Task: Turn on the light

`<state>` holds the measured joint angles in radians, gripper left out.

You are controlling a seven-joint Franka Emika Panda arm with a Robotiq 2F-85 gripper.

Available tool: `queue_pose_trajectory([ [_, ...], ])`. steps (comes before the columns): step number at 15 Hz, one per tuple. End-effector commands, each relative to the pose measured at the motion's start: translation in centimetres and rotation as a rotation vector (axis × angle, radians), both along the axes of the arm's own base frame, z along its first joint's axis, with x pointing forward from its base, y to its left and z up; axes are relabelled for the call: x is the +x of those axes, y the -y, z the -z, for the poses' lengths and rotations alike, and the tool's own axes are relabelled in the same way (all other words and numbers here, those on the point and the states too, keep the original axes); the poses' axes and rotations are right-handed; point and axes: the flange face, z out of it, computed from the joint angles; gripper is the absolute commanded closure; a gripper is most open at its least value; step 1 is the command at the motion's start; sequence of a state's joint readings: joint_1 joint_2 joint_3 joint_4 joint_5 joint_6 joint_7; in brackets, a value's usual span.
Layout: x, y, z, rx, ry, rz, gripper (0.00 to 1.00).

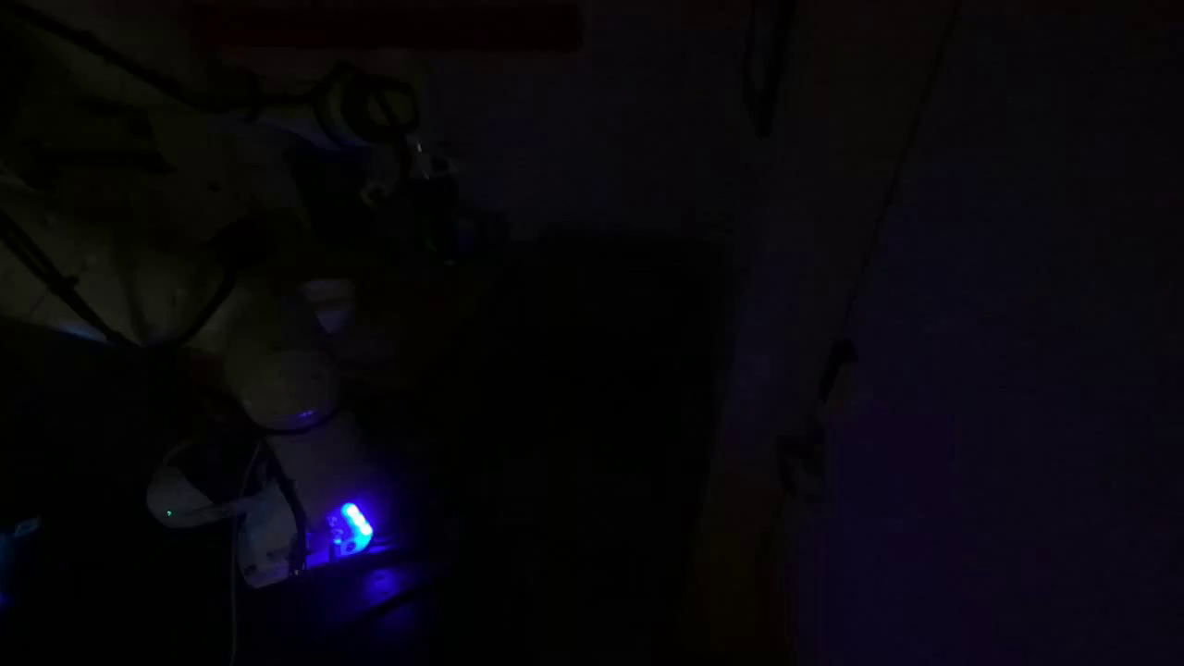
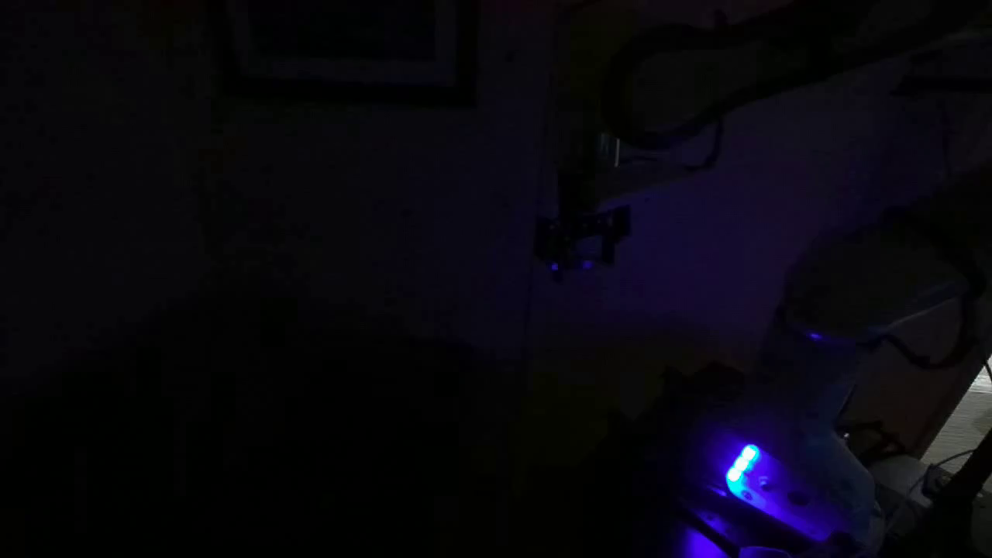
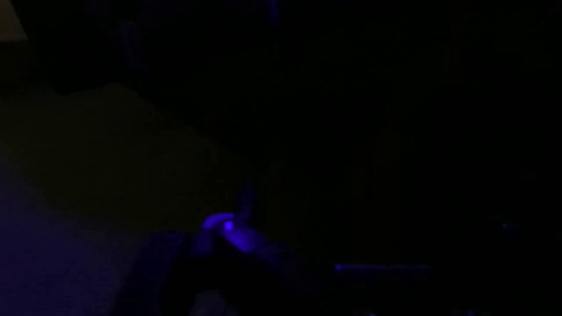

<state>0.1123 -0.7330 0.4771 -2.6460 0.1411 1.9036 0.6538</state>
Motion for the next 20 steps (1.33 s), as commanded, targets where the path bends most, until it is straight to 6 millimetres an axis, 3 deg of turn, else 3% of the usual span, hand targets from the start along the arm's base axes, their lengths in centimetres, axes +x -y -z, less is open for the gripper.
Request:
queue_pose_trajectory([
  [1,0.0,0.0,0.0,0.000,-0.001,0.000,0.00],
  [6,1.8,1.3,-1.4,-0.024,0.041,0.013,0.00],
  [10,4.9,2.5,-3.3,-0.111,0.149,-0.044,0.00],
  [17,11.5,4.8,-9.5,-0.225,0.354,-0.055,0.00],
  [20,11.8,4.4,-12.0,-0.221,0.406,-0.045,0.00],
])
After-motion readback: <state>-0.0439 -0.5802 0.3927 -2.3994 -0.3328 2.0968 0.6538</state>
